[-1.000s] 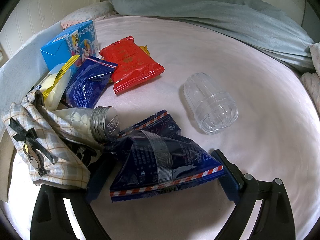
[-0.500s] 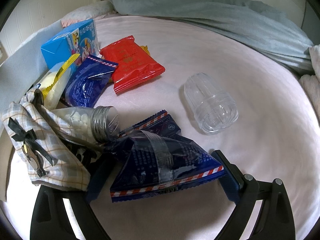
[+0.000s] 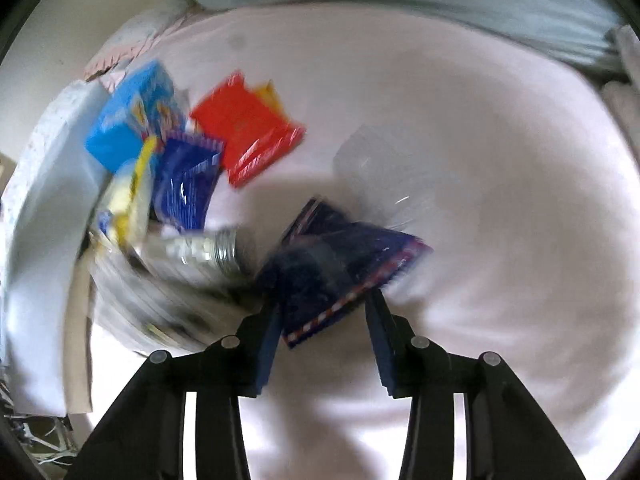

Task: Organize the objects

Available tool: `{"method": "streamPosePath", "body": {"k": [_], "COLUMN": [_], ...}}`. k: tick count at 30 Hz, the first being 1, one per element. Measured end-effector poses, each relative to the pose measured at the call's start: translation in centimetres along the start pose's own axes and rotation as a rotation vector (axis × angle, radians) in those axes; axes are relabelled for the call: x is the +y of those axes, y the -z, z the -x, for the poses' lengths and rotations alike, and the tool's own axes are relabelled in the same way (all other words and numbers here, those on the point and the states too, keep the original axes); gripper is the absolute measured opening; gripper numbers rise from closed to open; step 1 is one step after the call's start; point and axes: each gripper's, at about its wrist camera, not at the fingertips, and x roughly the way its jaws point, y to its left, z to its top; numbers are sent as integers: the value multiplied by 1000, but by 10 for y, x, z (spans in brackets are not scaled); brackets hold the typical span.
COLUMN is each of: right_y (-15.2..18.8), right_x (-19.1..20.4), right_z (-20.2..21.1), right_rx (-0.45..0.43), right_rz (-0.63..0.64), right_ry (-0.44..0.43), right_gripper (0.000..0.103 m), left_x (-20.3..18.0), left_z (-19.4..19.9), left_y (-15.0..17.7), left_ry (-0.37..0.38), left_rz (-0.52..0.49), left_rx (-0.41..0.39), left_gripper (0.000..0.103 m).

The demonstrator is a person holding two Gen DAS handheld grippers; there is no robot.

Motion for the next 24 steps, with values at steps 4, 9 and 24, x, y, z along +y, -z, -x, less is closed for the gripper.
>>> {"method": "streamPosePath", "body": {"k": [4,9,24], "right_y": [-18,-48,-45], "right_x": [1,7,14], "right_z": [85,206,61], "right_rx": [-236,-675,-55], "right_rz": [-22,-232,-567], "right_ry": [-13,-273,-236], "right_gripper": [41,94,44], "left_x": [-5,-19,-5], "left_z": [-2,1,-6], "left_y": [0,1,5], "left_ry": [12,-35,-183], "left_rz": [-1,-60,-73], "left_rx": [-2,-32,65], "left_gripper": [62,62,62]}}
